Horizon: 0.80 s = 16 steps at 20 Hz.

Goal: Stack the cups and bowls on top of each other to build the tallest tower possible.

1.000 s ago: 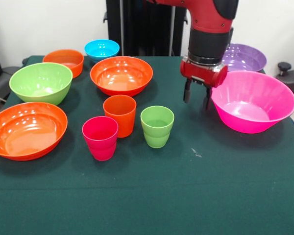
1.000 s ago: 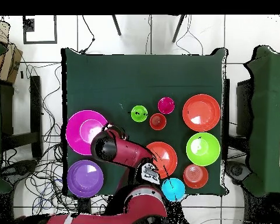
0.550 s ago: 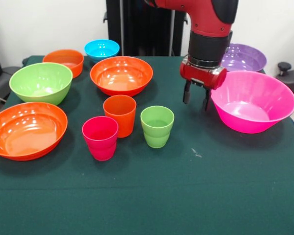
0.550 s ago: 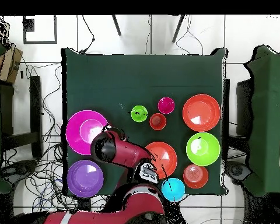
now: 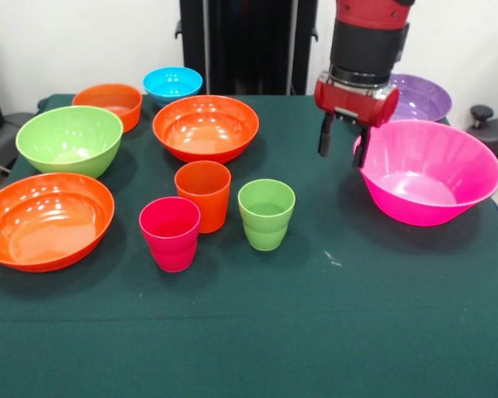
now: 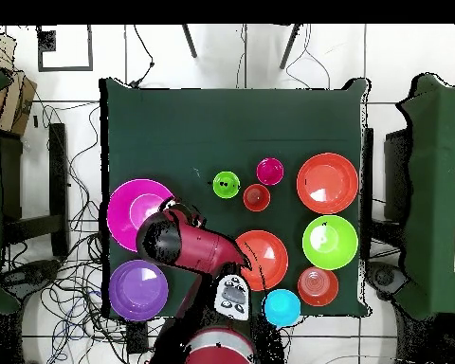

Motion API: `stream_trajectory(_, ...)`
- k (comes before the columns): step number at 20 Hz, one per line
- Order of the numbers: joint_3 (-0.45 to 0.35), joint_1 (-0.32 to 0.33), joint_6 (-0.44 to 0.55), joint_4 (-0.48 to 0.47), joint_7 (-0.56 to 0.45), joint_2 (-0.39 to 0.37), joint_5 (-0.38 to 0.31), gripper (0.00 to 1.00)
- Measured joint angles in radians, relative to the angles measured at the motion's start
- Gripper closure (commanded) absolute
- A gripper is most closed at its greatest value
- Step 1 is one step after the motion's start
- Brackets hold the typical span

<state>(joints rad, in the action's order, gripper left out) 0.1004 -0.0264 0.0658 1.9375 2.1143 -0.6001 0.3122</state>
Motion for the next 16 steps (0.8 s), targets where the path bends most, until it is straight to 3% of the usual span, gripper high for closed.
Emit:
stream_trajectory(7, 0.009, -0.003, 0.018, 0.000, 0.000, -0.044, 0.019, 0.00)
stream_trajectory(16, -0.009, -0.008, 0.018, 0.008, 0.000, -0.048, 0.042, 0.00)
